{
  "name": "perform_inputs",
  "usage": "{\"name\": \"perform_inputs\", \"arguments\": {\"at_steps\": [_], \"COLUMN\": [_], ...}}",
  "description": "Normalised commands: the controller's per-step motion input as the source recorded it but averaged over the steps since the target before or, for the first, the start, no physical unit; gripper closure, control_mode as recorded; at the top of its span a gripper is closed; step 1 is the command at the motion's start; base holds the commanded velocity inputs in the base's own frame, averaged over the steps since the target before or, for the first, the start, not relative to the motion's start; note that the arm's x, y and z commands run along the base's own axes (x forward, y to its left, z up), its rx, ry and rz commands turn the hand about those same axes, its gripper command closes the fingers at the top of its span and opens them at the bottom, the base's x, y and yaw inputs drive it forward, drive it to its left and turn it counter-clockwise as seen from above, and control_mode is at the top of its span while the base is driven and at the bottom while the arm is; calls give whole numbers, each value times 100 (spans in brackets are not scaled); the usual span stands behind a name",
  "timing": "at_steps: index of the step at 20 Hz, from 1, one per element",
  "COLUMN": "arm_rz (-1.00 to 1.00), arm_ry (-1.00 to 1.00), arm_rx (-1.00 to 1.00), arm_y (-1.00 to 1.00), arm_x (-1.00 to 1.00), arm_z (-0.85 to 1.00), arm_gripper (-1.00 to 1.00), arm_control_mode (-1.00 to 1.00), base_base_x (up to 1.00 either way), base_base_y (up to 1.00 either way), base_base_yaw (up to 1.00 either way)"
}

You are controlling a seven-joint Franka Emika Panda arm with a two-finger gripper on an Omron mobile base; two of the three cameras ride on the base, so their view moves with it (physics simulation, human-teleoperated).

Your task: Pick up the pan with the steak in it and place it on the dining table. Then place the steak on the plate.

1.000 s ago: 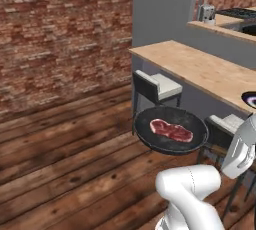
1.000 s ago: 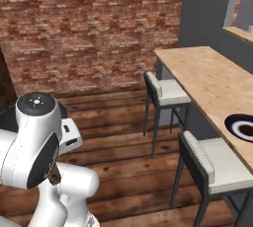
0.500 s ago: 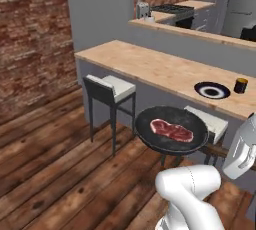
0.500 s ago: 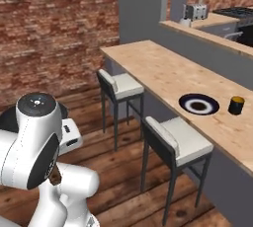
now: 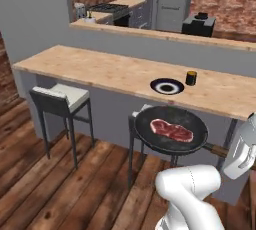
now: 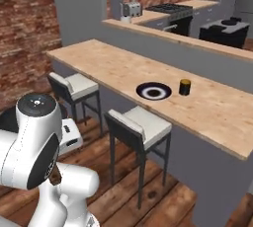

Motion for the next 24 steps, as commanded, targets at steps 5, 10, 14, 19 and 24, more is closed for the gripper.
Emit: {"name": "perform_inputs", "arguments": {"at_steps": [5, 10, 14, 19, 24], "arm_rz": [0, 0, 0, 0, 0], "arm_ry": [0, 0, 0, 0, 0], "arm_rx": [0, 0, 0, 0, 0], "arm_y": [0, 0, 0, 0, 0], "arm_x": [0, 0, 0, 0, 0], "arm_z": [0, 0, 0, 0, 0], "arm_gripper": [100, 100, 100, 100, 100], "arm_control_mode": [100, 100, 100, 100, 100], "base_base_x": [0, 0, 0, 0, 0], "base_base_y": [0, 0, 0, 0, 0], "base_base_yaw": [-50, -50, -50, -50, -50]}}
